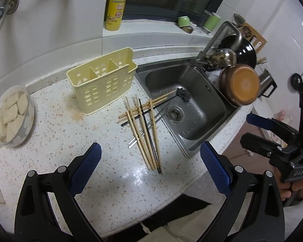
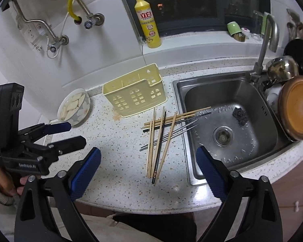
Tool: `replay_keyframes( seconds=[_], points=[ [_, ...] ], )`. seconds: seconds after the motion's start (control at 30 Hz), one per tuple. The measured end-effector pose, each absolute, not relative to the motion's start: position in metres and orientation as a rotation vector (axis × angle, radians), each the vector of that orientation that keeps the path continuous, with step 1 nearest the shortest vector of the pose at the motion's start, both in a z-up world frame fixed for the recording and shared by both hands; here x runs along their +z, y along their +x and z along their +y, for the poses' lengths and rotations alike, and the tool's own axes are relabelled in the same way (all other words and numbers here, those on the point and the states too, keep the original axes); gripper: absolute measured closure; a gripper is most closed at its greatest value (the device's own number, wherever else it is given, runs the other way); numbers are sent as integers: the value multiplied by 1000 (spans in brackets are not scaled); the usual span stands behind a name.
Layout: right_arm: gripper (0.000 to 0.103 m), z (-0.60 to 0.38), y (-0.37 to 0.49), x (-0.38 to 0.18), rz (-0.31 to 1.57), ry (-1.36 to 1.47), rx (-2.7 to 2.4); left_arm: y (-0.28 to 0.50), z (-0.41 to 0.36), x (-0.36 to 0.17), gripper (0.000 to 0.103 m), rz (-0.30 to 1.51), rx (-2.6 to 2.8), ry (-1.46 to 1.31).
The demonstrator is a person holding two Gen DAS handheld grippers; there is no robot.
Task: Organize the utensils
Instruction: 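Lower the left tool onto a wooden chopstick and close it while the right tool grasps another chopstick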
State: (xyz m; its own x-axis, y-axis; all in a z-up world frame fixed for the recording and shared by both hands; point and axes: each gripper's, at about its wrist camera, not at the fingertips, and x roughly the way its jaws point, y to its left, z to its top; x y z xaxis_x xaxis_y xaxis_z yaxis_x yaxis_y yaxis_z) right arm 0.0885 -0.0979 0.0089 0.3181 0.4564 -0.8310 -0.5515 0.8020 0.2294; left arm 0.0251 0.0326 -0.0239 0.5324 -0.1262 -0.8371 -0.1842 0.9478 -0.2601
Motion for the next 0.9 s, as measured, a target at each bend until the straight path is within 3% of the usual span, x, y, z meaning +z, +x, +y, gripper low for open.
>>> replay_keyframes(
  seconds=[0.23, 0.37, 0.63, 0.83, 0.9],
  points=[
    [18, -88, 124, -12, 1123, -89, 689, 56, 53, -57, 10, 1077, 50, -393],
    [29, -80, 145, -32, 1196, -71, 699, 72, 59, -81, 11, 1122, 54, -423],
    [37, -65, 175, -90, 1338, -91, 680, 98, 76, -135, 14, 1166, 105, -495],
    [38, -57, 193, -128, 1414, -93, 682, 113, 78, -178, 29, 1223, 127, -500],
    [46, -56, 200, -140, 1443, -67, 679, 117, 79, -190, 34, 1240, 124, -509]
  ],
)
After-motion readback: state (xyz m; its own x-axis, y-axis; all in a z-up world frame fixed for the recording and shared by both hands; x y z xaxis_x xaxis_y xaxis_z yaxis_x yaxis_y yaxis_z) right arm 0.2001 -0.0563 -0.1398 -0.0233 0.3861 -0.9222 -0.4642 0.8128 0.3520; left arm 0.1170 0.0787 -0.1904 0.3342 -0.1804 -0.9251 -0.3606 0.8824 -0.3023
